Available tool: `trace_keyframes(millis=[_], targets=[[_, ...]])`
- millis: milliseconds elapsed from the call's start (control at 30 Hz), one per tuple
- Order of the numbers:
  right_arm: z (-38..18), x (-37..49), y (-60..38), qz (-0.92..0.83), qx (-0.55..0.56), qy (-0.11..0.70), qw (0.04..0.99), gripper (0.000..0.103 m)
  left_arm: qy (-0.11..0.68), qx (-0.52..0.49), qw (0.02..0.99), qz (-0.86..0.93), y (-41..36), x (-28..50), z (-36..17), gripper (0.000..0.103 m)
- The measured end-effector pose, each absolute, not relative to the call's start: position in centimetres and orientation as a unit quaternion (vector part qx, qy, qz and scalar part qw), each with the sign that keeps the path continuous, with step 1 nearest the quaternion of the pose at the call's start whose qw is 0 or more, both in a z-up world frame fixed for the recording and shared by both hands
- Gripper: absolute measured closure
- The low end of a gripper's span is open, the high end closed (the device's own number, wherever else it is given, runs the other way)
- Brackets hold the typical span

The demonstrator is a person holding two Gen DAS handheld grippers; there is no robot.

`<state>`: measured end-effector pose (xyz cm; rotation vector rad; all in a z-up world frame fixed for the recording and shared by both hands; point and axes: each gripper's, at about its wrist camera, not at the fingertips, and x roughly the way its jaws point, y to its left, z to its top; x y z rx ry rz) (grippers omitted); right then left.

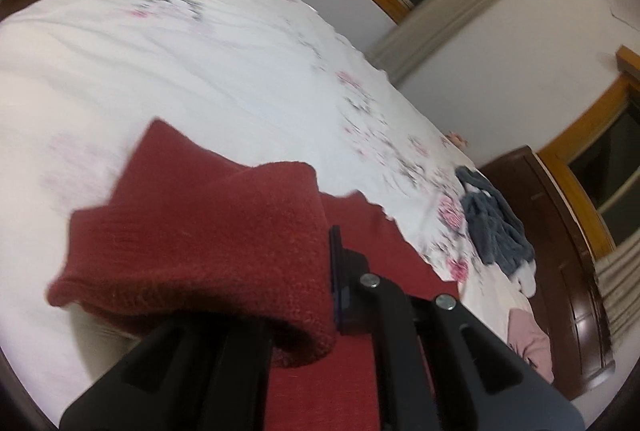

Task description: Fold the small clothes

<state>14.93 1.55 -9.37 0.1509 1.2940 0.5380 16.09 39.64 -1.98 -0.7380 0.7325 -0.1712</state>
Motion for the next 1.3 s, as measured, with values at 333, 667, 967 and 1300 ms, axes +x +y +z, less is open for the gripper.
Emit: trace_keyframes(millis=[333, 667, 967, 1300], targets=[[-9.6, 15.1, 1.3, 0.250, 0.070, 0.597, 0.759, 0.045, 0.420, -0.359, 0.830, -0.074, 36.8, 17.2, -8.7, 0.098], [-9.9, 15.7, 2.2, 0.243, 0.058, 0.603, 0.758, 0.044, 0.443, -0.381, 0.807, -0.087, 37.0, 15.4, -11.1, 0.094], [-8.5, 16.9, 4.0, 0.245, 0.057, 0.604, 0.756, 0.043, 0.428, -0.348, 0.829, -0.091, 39.3, 9.0, -7.8, 0.091], [-5.8, 20.0, 12.8, 0.304, 0.066, 0.595, 0.742, 0.043, 0.390, -0.311, 0.867, -0.020, 43.8, 12.5, -4.6, 0.081]])
